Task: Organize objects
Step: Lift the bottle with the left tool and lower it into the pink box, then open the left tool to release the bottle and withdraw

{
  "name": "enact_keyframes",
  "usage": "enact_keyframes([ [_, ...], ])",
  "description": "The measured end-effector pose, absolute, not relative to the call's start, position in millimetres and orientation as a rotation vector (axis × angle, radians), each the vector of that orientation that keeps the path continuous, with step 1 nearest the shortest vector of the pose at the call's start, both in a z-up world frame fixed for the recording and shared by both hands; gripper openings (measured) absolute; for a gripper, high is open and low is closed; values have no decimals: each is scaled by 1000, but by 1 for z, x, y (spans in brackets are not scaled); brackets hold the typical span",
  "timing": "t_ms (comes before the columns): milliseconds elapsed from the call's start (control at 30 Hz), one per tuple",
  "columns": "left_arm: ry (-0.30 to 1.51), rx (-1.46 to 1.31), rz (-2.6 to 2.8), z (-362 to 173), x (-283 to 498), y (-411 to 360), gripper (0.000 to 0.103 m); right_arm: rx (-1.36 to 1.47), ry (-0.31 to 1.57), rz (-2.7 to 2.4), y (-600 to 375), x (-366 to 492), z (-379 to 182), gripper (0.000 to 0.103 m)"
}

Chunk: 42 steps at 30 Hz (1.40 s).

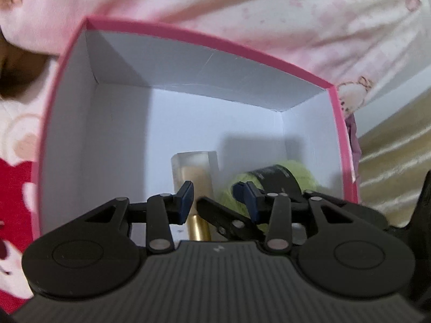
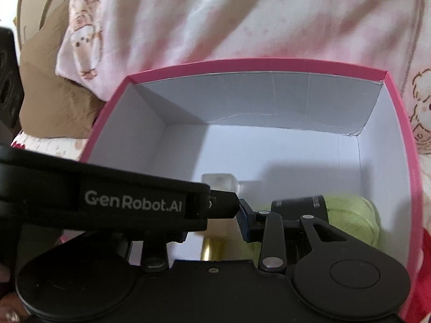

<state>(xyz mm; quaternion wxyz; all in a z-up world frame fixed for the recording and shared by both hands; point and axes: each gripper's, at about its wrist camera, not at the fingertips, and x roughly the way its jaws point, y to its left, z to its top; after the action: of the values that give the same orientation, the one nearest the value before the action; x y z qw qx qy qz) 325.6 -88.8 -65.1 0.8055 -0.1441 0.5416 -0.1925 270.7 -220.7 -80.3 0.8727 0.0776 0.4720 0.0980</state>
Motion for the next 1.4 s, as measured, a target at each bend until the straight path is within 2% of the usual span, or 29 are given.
enact_keyframes([
  [33, 1147, -277, -415, -56, 320, -88, 43, 129, 984, 216, -219, 266, -73, 43],
  [100, 1125, -239, -424, -38, 309, -81, 51, 58, 976, 236, -218, 252, -55, 56],
  [167, 1108, -222, -434, -22, 297, -72, 56, 7, 964, 257, -219, 236, -38, 61],
  [500, 1114, -41, -466, 43, 224, -46, 63, -85, 867, 349, -224, 141, 38, 73],
  [800, 1136, 43, -539, 72, 160, -29, 68, -167, 833, 427, -205, 71, 79, 78],
  [1067, 1145, 80, -601, 54, 122, -22, 69, -139, 906, 494, -191, 31, 60, 79],
  [1400, 1174, 87, -683, 8, 100, -19, 69, -1, 1082, 532, -178, 21, -6, 79],
])
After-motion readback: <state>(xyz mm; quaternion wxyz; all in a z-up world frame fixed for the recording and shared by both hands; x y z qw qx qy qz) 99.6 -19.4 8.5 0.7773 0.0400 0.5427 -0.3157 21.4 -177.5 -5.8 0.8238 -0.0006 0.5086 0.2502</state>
